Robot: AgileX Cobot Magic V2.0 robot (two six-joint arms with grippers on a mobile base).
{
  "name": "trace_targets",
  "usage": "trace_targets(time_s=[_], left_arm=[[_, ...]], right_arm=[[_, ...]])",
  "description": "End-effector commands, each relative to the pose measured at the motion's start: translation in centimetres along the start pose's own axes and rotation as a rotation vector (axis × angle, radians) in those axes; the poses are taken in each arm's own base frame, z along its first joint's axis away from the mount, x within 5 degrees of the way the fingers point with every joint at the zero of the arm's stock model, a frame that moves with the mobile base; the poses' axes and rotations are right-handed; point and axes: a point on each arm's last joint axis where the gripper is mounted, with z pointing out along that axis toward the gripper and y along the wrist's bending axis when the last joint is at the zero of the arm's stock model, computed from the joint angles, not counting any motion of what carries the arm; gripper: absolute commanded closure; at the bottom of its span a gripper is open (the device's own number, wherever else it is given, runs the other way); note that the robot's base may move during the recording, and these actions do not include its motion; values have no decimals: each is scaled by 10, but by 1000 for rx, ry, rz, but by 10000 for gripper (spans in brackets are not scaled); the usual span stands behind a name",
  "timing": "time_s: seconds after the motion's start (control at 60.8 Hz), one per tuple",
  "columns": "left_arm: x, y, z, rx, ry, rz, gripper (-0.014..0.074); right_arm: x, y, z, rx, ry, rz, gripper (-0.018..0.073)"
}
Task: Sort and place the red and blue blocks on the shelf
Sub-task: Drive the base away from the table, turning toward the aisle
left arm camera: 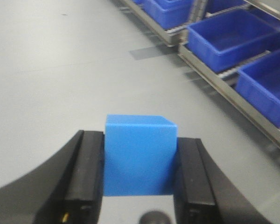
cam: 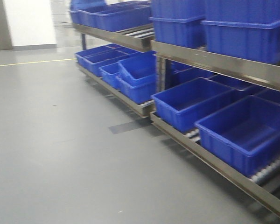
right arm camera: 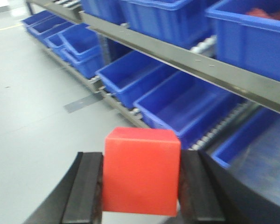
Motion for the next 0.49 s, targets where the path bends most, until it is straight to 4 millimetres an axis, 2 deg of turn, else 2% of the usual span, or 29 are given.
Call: trace_targets(time_s=[0.0,0.477], left_arm=[[-16,-3,-4,21,-106,0,474],[-16,-3,-4,21,-106,0,474]], right_arm=[[-17,2,-3,-13,-121,-20,502],[-17,2,-3,-13,-121,-20,502]])
